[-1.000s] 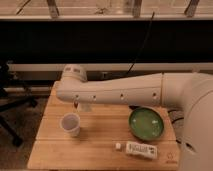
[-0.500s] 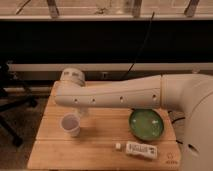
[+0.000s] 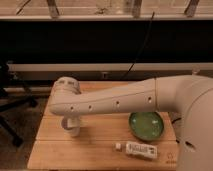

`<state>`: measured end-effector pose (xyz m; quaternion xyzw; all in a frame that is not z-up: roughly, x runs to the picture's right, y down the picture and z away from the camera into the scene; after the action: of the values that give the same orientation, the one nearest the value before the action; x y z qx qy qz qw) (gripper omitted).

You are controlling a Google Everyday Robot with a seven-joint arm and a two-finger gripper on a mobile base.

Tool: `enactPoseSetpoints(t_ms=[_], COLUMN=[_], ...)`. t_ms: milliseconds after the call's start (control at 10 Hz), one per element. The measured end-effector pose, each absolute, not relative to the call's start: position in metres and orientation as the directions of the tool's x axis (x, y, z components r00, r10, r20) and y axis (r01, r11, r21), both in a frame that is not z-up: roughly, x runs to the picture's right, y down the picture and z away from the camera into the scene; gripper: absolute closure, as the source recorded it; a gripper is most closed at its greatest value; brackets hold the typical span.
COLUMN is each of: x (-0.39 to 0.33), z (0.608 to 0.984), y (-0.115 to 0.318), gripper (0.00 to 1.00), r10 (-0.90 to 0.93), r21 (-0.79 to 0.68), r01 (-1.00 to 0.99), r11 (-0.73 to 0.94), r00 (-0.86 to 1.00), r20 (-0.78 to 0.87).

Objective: Place the white sponge in the ceramic cup

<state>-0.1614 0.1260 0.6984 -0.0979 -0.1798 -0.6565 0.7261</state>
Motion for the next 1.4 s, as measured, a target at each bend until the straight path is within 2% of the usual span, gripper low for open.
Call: enactPoseSetpoints(t_ms=[300, 400, 1100, 1400], x=[-0.175, -0.178, -0.172, -0.151], z=[0.699, 0.7, 0.699, 0.689], y=[0.129, 0.129, 0.12, 0.1], gripper=[0.41, 0.36, 0.34, 0.34], r10=[-0.912, -0.911, -0.909, -0.912], r21=[0.126, 0.135, 0.153, 0.148], r01=[0.986, 0.984, 0.975, 0.97], r11=[0.114, 0.118, 0.16, 0.191], r00=[0.053, 0.053, 0.085, 0.12], r20=[0.407, 0.41, 0.407, 0.392])
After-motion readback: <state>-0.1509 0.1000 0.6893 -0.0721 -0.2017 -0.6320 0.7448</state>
